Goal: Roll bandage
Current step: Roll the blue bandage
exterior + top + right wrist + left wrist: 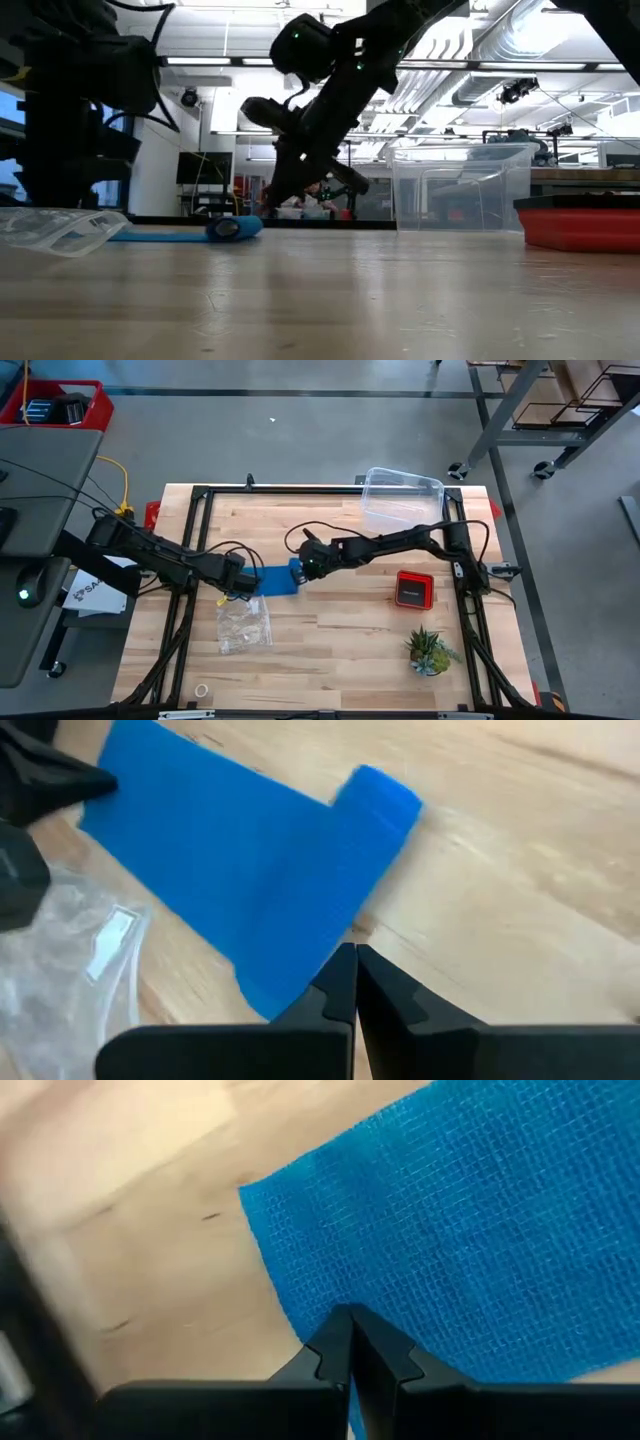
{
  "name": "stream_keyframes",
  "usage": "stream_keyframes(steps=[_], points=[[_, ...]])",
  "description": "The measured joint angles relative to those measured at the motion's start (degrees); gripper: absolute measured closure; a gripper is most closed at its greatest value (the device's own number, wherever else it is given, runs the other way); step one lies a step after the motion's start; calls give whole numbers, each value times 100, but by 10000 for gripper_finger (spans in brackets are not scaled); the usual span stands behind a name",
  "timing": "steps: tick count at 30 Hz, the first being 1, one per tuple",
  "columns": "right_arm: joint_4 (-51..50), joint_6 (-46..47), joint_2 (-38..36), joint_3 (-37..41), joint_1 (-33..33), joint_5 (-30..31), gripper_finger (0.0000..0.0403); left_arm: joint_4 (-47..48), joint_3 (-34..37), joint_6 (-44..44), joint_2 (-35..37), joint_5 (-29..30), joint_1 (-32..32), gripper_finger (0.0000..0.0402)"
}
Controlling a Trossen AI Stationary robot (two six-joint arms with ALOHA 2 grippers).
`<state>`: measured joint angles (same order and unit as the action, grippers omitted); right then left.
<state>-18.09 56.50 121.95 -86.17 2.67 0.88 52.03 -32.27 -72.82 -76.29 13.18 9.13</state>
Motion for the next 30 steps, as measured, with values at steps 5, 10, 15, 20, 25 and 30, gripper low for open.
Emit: stream_keyframes(steps=[5,10,15,20,25,30], points=[[535,172,195,2,-7,-382,403,12,-7,128,169,202,-3,401],[-235,73,171,-114,114,-283,403,-72,-13,158,188,369,-17,401],[-93,-144,80,-144,259,-514,403,-33,-117,148,203,219,-20,401],[-36,-255,-45,-526,342,-607,403,125,-443,293,425,597,-57,401],[122,-177,307,-991,346,-554,403,745,-917,378,902,1230,-135,401],[52,101,846,-1494,338,-839,403,809,-1299,1012,1697,1596,-74,401]])
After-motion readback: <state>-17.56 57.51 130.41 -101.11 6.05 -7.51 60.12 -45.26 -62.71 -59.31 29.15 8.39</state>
